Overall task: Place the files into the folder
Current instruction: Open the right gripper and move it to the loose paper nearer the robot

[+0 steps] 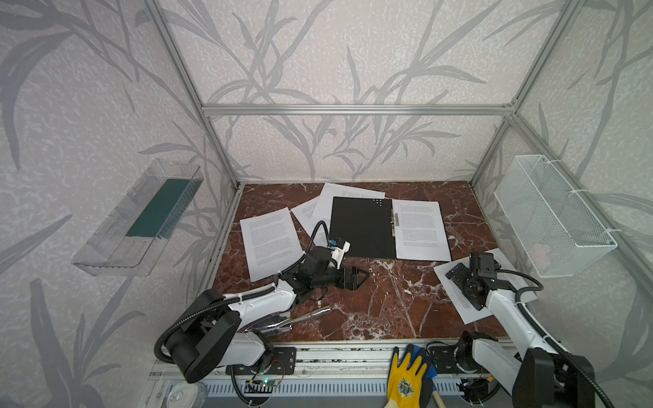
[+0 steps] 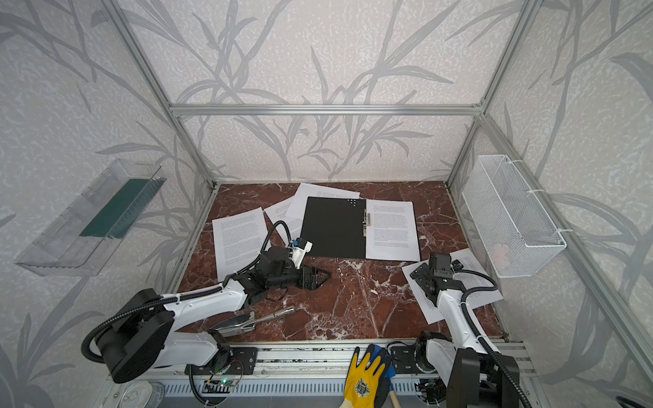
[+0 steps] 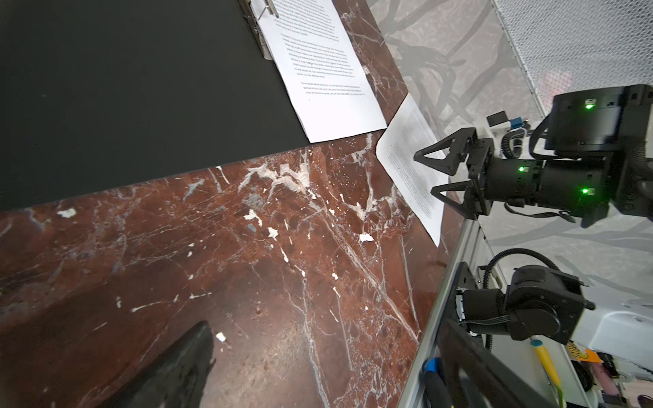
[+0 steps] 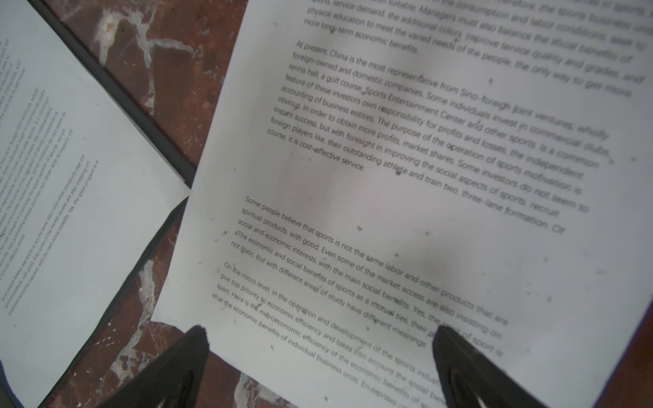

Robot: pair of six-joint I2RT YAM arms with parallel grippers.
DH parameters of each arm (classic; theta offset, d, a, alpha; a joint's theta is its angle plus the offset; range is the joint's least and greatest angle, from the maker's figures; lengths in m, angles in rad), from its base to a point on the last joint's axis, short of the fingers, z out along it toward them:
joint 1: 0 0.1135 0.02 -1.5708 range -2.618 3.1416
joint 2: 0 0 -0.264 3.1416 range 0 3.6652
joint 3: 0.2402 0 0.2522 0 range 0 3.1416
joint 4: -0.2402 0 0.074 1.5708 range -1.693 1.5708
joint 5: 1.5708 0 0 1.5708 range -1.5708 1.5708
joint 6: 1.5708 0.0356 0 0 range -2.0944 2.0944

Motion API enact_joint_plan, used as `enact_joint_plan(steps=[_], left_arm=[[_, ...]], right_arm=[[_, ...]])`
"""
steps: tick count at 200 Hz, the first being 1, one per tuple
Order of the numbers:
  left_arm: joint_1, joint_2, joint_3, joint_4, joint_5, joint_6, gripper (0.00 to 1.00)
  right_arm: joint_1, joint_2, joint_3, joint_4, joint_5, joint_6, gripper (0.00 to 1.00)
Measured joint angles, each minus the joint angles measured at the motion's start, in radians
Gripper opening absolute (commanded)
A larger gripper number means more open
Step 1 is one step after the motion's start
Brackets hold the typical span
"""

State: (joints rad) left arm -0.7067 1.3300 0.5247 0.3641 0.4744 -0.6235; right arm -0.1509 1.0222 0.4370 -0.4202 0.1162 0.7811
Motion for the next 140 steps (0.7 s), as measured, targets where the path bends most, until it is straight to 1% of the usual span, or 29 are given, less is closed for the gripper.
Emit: enact_joint_plan(steps=[24, 46, 79, 107, 140], left_arm=[[0.0, -0.013, 0.0, 0.016, 0.011, -0.016, 0.99], [0.0, -0.036, 0.0, 0.011, 0.014, -0.013, 0.99], [0.0, -0.055, 0.026, -0.03, -0.007, 0.039, 0.99], [0.0, -0.045, 0.049, -0.075, -0.042, 0.102, 0.99], [0.0, 0.002, 0.079, -0.111, -0.045, 0.141, 0.99]], right_arm=[[0.0, 0.06, -0.008, 0.034, -0.044, 0.014, 0.99], [0.0, 0.076, -0.007, 0.086, -0.069, 0.023, 0.99], [-0.004, 0.073, -0.016, 0.14, -0.142, 0.028, 0.99], [0.012, 0.027, -0.046, 0.162, -0.208, 0.034, 0.99], [0.039, -0.091, -0.098, 0.126, -0.278, 0.035, 0.99]])
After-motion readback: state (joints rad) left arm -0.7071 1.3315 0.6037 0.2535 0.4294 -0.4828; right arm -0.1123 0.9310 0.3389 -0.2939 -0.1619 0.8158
